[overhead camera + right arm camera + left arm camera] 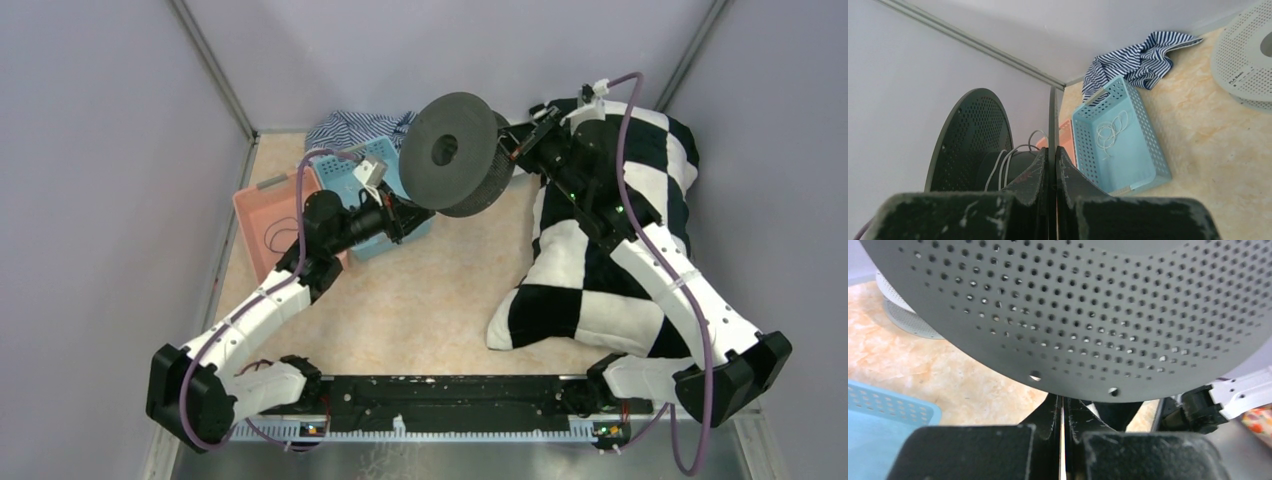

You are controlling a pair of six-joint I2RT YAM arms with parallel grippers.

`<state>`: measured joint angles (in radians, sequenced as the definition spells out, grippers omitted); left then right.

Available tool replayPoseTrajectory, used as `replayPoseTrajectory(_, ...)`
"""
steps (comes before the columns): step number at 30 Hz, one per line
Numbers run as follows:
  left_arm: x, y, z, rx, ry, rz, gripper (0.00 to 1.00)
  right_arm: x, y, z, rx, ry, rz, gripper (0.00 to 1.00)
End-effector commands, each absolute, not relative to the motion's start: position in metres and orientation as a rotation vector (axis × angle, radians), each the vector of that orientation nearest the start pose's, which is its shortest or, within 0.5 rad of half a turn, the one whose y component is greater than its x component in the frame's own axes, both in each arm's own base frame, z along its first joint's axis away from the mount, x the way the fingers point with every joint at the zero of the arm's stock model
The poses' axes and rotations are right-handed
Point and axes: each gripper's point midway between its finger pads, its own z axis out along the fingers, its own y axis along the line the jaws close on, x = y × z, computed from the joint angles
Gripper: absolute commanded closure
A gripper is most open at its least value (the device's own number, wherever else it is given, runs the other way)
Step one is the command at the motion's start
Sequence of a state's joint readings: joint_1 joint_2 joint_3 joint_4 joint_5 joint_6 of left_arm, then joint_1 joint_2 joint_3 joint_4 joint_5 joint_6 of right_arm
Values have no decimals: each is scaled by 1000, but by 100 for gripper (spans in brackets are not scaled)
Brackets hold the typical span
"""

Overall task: Wrap the cables
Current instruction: Place the cable reel at the center of the board.

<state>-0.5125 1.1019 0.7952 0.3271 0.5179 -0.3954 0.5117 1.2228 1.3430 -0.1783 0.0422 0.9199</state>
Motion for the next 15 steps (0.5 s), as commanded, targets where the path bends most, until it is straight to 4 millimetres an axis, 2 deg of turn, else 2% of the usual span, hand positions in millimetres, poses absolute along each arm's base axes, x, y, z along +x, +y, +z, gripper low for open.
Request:
replayPoseTrajectory(1, 265, -279, 333, 504, 1531, -1229, 100, 352, 222, 444, 355, 1535, 1074, 100)
replayPoseTrajectory(9, 255, -318, 317, 453, 1639, -1484, 100, 361, 216, 423, 426, 1541, 977, 100)
replayPoseTrajectory(15, 250, -326, 326, 375, 1615, -1597, 100, 367, 219, 411, 400, 1534, 887, 100)
